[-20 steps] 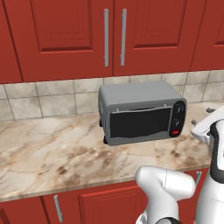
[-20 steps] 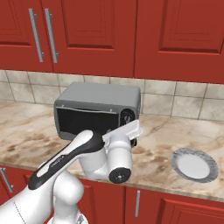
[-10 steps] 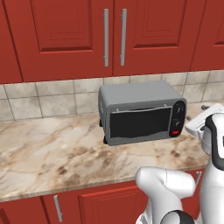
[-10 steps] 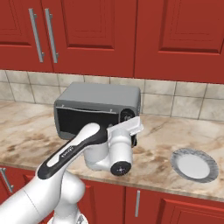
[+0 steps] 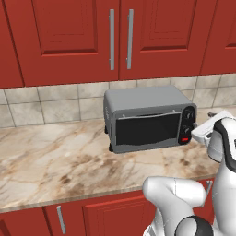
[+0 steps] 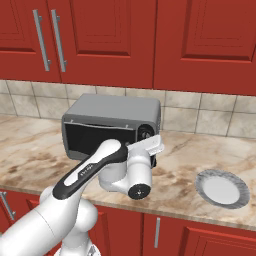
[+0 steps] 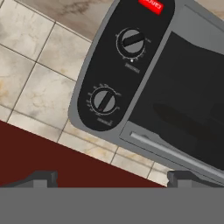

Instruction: Pull the toaster oven rack outwards. Pick up the baguette from the plate and place it on the toaster oven rack. Close the toaster oven door fully and set the temperature to the lowest setting.

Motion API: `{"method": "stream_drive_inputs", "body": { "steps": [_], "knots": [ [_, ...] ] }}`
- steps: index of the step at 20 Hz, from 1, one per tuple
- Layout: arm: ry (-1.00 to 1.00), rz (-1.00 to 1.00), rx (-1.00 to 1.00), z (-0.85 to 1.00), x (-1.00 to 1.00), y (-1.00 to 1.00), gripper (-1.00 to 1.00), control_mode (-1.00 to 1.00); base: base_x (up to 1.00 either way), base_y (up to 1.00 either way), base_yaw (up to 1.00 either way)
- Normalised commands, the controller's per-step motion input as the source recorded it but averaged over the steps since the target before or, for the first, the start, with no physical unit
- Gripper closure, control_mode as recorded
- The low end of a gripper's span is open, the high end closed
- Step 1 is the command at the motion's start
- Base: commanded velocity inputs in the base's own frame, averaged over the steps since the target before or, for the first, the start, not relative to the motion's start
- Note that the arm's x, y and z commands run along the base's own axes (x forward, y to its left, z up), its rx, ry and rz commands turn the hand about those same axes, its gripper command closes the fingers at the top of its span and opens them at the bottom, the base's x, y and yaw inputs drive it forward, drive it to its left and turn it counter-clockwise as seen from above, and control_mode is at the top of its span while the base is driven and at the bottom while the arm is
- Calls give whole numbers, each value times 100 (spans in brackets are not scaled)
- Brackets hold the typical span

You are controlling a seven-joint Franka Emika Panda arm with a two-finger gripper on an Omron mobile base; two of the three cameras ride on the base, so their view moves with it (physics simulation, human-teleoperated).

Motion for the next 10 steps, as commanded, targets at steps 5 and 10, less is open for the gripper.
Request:
{"method": "stream_drive_inputs", "body": {
  "steps": [5, 10],
  "knots": [
    [0, 0, 6, -3, 15, 0, -100, -100, 0, 0, 0],
    [0, 0, 7, -4, 15, 0, -100, -100, 0, 0, 0]
  ]
}}
